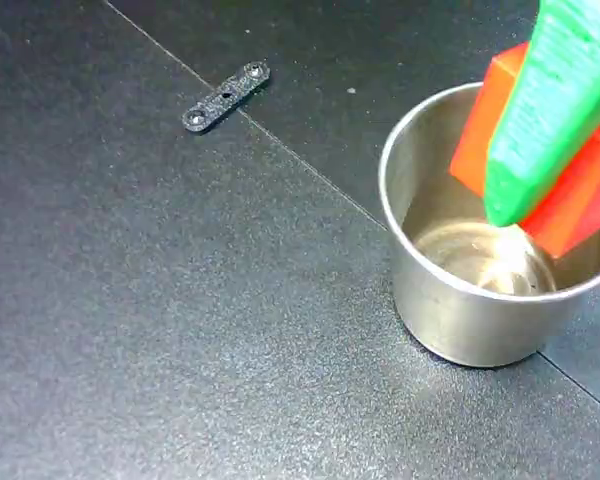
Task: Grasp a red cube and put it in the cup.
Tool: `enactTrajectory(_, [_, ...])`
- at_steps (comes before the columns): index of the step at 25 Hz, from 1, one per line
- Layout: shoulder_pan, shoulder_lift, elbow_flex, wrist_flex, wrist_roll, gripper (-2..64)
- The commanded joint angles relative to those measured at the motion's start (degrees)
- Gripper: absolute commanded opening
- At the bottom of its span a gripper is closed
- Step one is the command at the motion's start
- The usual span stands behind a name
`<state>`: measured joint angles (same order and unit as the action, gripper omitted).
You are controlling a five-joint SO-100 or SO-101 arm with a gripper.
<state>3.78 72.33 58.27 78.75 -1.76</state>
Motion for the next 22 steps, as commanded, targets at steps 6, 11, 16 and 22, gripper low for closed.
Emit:
enactTrajectory(6, [0.6, 1.1, -1.3, 0.1, 0.4, -0.3])
enactTrajectory(11, [0.6, 1.0, -1.3, 0.2, 0.4, 2.2])
enactTrajectory(16, [0.6, 1.3, -1.3, 0.3, 0.4, 9.9])
enactTrajectory(22, [0.7, 1.7, -1.3, 0.3, 0.4, 10.6])
